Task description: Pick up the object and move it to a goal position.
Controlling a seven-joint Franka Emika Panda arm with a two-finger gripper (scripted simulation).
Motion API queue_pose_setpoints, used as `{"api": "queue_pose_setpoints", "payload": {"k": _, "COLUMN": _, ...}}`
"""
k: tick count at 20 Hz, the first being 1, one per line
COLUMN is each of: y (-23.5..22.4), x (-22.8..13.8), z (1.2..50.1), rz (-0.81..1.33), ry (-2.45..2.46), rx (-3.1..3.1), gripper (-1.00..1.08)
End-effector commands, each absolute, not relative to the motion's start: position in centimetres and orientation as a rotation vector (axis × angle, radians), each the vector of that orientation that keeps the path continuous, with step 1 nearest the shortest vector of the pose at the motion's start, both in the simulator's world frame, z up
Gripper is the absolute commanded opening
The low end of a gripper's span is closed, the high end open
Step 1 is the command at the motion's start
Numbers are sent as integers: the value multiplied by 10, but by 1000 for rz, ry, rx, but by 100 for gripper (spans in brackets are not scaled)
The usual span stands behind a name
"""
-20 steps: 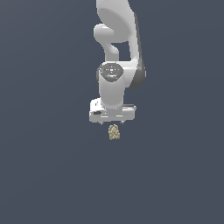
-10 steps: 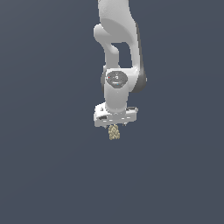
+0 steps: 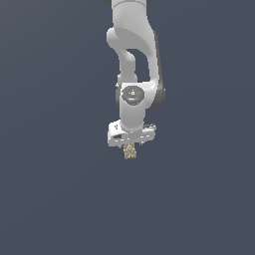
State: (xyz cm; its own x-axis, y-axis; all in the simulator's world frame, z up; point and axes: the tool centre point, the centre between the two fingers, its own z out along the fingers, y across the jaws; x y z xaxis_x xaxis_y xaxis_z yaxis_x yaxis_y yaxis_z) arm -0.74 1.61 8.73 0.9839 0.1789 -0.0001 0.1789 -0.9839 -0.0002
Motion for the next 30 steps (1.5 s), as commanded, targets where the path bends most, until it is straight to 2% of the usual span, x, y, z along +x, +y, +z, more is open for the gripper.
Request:
{"api": "queue_pose_setpoints", "payload": {"k": 1, "y": 16, "x": -8, "z": 74, "rz": 1, "ry": -284, "rx": -3128, "gripper": 100}}
{"api": "queue_pose_setpoints", "payload": {"k": 9, "y": 16, "x": -7, "z": 53, "rz": 0, "ry": -286, "rx": -3128, "gripper": 100}}
{"api": "queue_pose_setpoints", "payload": {"k": 10, "y": 16, "x": -7, "z": 53, "rz": 0, "ry": -286, "rx": -3128, "gripper": -100}}
{"api": "queue_pose_setpoints", "payload": {"k": 22, "y": 15, "x": -6, "z": 55, "rz": -3, "ry": -287, "rx": -3129, "gripper": -100}}
{"api": "queue_pose_setpoints", "payload": {"k": 30, "y": -20, "x": 6, "z": 74, "rz": -3, "ry": -287, "rx": -3129, "gripper": -100}}
